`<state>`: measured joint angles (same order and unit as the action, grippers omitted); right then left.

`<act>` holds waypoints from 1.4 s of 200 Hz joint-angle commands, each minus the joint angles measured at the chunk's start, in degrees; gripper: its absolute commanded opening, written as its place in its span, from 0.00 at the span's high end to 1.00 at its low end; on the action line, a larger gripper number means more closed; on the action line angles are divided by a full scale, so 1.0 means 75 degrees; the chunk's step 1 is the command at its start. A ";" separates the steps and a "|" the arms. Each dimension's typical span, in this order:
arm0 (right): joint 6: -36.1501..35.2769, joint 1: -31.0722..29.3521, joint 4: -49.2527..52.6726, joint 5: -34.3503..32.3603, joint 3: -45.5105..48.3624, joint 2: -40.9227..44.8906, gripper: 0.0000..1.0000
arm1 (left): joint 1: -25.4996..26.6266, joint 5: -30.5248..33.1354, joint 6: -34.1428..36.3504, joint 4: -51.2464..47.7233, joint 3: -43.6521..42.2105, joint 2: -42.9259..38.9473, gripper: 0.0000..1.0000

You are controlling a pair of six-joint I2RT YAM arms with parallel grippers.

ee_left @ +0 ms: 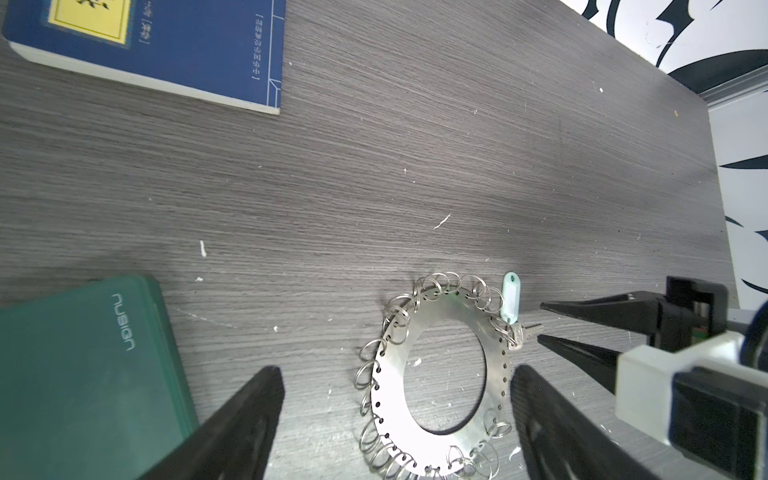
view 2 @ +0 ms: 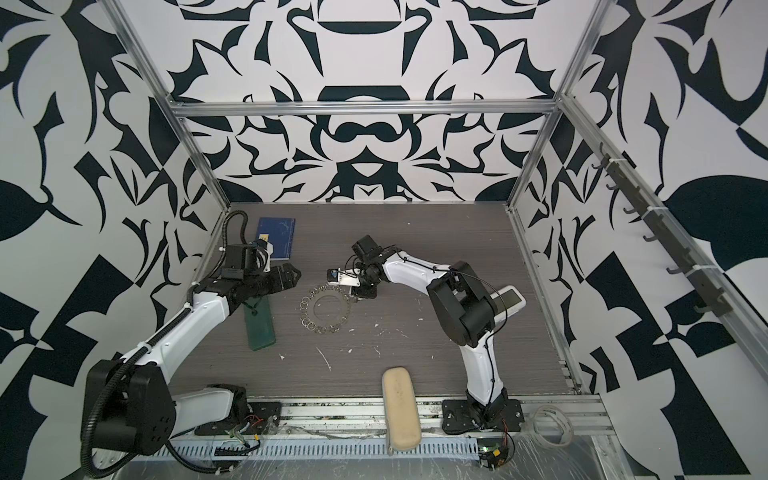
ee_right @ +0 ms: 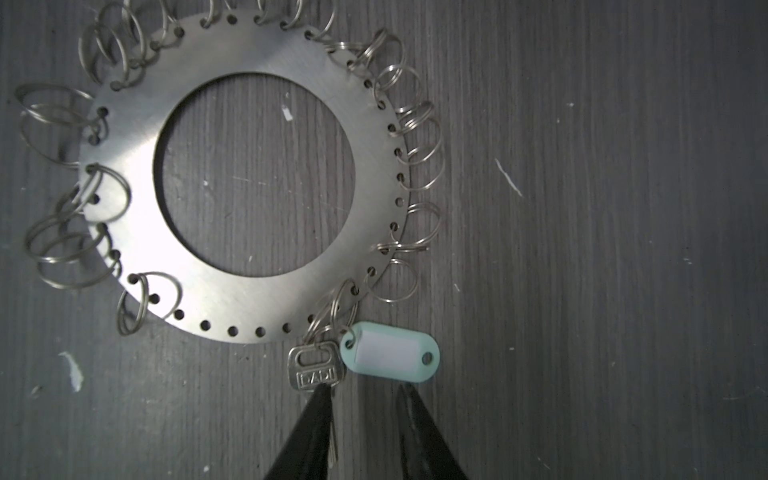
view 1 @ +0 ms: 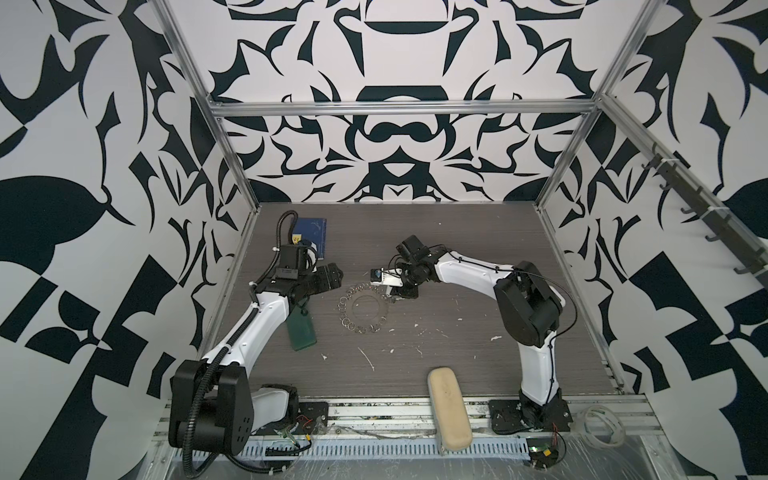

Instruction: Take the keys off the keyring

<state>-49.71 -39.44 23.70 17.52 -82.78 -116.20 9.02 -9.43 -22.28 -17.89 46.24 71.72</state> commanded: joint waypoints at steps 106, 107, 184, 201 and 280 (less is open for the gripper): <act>-0.0130 -0.0190 0.0074 0.0101 -0.0492 -0.0338 0.73 | 0.0017 0.0083 0.0018 -0.0278 -0.0148 -0.0293 0.10; -0.0132 -0.0190 0.0074 0.0101 -0.0493 -0.0344 0.73 | 0.0017 0.0085 0.0018 -0.0276 -0.0151 -0.0294 0.10; -0.0373 -0.0003 0.0209 -0.0029 -0.0378 -0.0097 0.63 | 0.0016 0.0080 0.0048 -0.0324 -0.0150 -0.0358 0.10; -0.0413 0.0009 0.0249 0.0008 -0.0375 -0.0034 0.63 | 0.0017 0.0086 0.0053 -0.0269 -0.0212 -0.0369 0.10; -0.0447 0.0009 0.0446 0.0078 -0.0798 -0.0367 0.70 | 0.0017 0.0037 0.0041 -0.0287 -0.0194 -0.0362 0.11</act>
<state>-52.71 -39.44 25.82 17.17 -86.48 -119.50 9.02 -8.99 -22.24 -18.96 45.76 70.02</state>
